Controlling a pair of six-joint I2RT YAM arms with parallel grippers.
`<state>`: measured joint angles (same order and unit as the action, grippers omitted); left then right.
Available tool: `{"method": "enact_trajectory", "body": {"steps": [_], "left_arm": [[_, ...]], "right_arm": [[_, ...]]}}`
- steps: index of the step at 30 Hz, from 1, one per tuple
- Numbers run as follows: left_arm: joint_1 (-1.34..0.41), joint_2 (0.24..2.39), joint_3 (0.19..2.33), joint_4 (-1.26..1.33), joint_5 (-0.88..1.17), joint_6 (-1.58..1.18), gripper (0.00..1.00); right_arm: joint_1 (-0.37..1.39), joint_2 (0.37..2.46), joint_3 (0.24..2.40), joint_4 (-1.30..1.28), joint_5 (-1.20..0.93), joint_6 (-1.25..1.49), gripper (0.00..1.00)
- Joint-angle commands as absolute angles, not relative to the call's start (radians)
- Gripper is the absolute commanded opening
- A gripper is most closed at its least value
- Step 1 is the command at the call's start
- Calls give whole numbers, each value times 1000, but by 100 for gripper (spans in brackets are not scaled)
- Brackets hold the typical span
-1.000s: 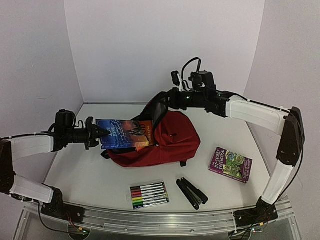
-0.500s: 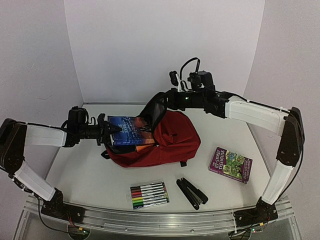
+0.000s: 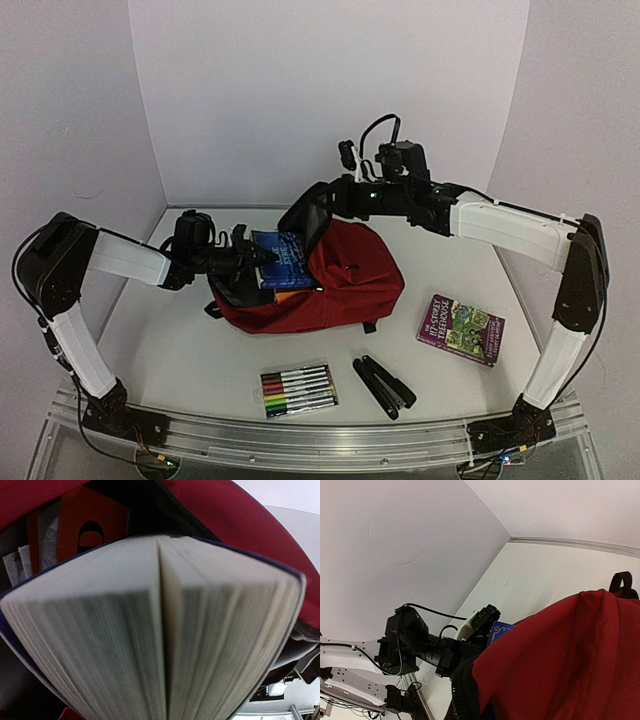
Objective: Pack the student bag
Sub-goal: Place the book in the student bag.
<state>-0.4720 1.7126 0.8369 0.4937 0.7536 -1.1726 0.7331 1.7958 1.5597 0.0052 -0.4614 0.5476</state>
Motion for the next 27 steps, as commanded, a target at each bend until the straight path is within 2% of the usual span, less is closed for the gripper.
{"method": "enact_trajectory", "body": {"steps": [1,4,8,13,17,21,24,27], "left_arm": [[-508,1767,947,618,750,-1140,10],[-509,1769,965,532,742,-1079,22],[-508,1714,1005,211,632,-884,42],[-508,1656,1032,-45,492,-730,64],[-508,1616,1020,-142,419,-685,77],[-508,1597,988,-120,420,-690,79],[-508,1623,995,-100,452,-698,71],[-509,1653,1006,-59,500,-716,59]], "right_arm": [[742,1782,1611,109,-459,554,0],[742,1777,1605,109,-448,552,0],[741,1763,1588,110,-441,548,0],[742,1757,1565,109,-440,548,0],[741,1747,1548,109,-446,551,0],[742,1740,1538,109,-443,551,0],[742,1741,1535,109,-448,555,0],[742,1740,1534,109,-451,557,0]]}}
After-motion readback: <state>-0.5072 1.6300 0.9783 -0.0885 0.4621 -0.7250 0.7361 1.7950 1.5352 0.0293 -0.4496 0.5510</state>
